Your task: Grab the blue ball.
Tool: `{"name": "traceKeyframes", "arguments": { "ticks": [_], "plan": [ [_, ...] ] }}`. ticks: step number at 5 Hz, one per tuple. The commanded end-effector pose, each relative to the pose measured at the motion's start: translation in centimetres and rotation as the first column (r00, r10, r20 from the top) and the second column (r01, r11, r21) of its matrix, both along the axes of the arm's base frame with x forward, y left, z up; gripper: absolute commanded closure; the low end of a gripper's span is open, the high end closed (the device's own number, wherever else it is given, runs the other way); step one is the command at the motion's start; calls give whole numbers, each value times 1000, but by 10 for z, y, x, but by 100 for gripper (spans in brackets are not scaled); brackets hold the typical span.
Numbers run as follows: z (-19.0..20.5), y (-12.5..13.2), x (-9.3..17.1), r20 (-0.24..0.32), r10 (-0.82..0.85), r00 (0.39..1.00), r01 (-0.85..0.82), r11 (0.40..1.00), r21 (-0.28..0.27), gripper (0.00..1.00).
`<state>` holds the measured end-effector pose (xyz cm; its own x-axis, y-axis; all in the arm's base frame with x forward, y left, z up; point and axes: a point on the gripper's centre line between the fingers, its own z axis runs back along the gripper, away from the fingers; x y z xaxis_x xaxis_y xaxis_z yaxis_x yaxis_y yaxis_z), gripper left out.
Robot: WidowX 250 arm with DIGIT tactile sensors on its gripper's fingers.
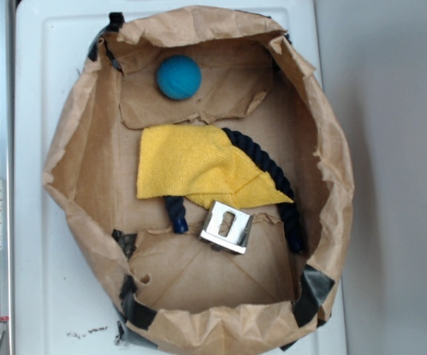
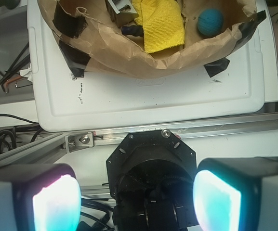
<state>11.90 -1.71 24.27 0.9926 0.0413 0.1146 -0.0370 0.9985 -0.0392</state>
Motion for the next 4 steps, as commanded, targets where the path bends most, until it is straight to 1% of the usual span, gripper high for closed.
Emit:
{"name": "traceKeyframes", "arguments": {
  "ticks": [1, 2, 3, 4],
  "plan": [
    [0, 0, 0, 0, 0, 1000, 0, 1000, 0, 0],
    [48, 50, 50, 65, 99, 993, -101, 994, 33, 0],
    [38, 104, 93, 111, 198, 974, -205, 978, 51, 0],
    [25, 142, 135, 135, 314, 940, -322, 946, 39, 0]
  ]
}}
